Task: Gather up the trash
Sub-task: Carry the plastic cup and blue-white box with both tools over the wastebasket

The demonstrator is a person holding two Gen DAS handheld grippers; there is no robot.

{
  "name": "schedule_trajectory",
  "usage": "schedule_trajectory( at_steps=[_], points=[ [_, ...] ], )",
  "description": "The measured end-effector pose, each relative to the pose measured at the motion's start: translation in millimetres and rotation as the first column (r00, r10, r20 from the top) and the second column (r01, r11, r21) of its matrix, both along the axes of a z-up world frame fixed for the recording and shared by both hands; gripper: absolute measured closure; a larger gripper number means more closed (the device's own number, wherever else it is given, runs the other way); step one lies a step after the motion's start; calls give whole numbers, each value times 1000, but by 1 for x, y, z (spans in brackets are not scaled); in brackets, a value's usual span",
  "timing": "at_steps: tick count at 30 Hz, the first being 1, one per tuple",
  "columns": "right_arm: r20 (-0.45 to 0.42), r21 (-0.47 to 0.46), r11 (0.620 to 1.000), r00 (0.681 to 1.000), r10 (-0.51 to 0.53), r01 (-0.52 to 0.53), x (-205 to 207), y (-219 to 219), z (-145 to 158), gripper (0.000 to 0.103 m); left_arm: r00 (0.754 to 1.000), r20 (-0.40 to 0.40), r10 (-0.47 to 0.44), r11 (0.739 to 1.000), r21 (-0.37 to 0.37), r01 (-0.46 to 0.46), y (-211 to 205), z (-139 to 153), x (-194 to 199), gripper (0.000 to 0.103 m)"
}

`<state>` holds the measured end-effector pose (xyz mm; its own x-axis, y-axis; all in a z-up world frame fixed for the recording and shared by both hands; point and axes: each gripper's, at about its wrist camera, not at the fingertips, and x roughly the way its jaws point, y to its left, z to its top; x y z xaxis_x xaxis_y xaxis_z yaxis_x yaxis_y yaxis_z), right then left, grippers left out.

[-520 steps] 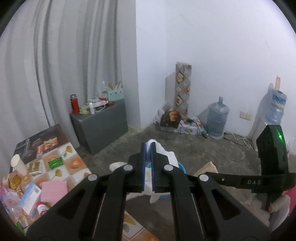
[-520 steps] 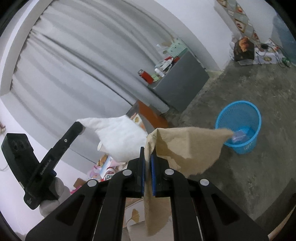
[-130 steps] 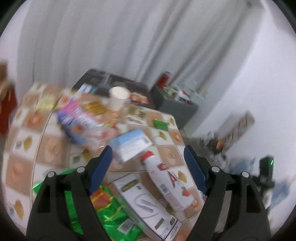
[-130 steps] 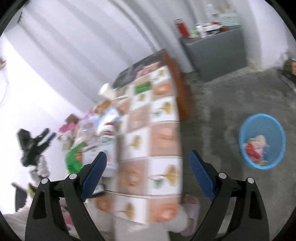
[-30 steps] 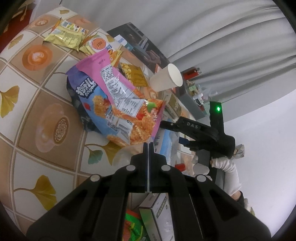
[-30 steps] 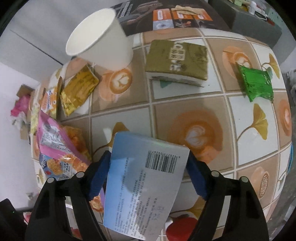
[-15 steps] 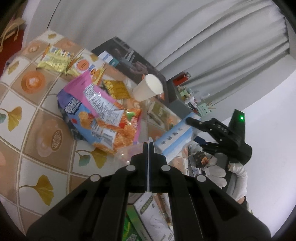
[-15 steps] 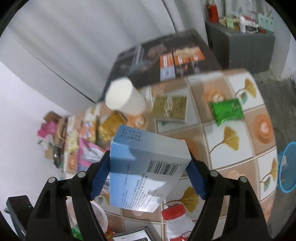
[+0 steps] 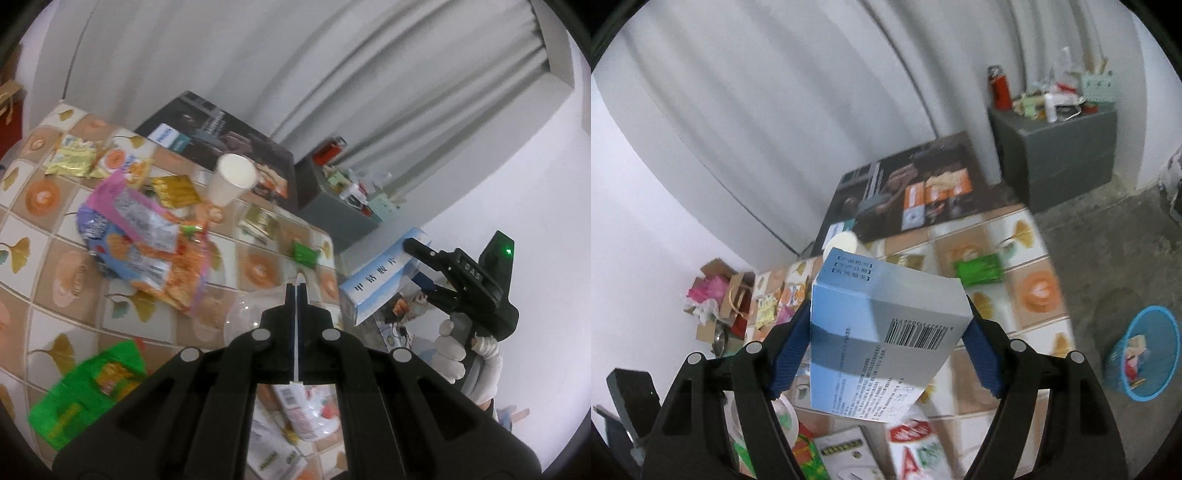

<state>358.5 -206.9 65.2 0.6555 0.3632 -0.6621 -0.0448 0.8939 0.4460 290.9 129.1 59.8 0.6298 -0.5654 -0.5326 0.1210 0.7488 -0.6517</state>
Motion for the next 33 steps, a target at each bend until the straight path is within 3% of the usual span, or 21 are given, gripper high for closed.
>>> schedule_trajectory(
  at_steps=[8, 15, 18, 24, 29, 33],
  points=[
    [68, -29, 990, 989, -133, 135, -67, -116, 23, 28, 991, 5, -133, 991, 17, 133, -90, 16, -2, 103],
    [57, -60, 952, 954, -296, 299, -117, -225, 9, 28, 960, -11, -279, 960, 21, 279, -198, 13, 7, 103],
    [30, -68, 926, 928, -371, 372, -134, -271, -10, 28, 932, -33, -361, 932, 31, 362, -257, 4, 13, 103],
    [-44, -81, 864, 864, -501, 497, -153, -352, -65, 28, 849, -126, -513, 850, 68, 523, -391, -40, 24, 103],
    [-117, -104, 814, 806, -581, 572, -150, -401, -120, 28, 787, -216, -577, 792, 85, 604, -481, -88, 31, 103],
    [-165, -135, 779, 762, -626, 612, -132, -432, -163, 28, 755, -282, -591, 768, 87, 634, -540, -129, 37, 103]
  ],
)
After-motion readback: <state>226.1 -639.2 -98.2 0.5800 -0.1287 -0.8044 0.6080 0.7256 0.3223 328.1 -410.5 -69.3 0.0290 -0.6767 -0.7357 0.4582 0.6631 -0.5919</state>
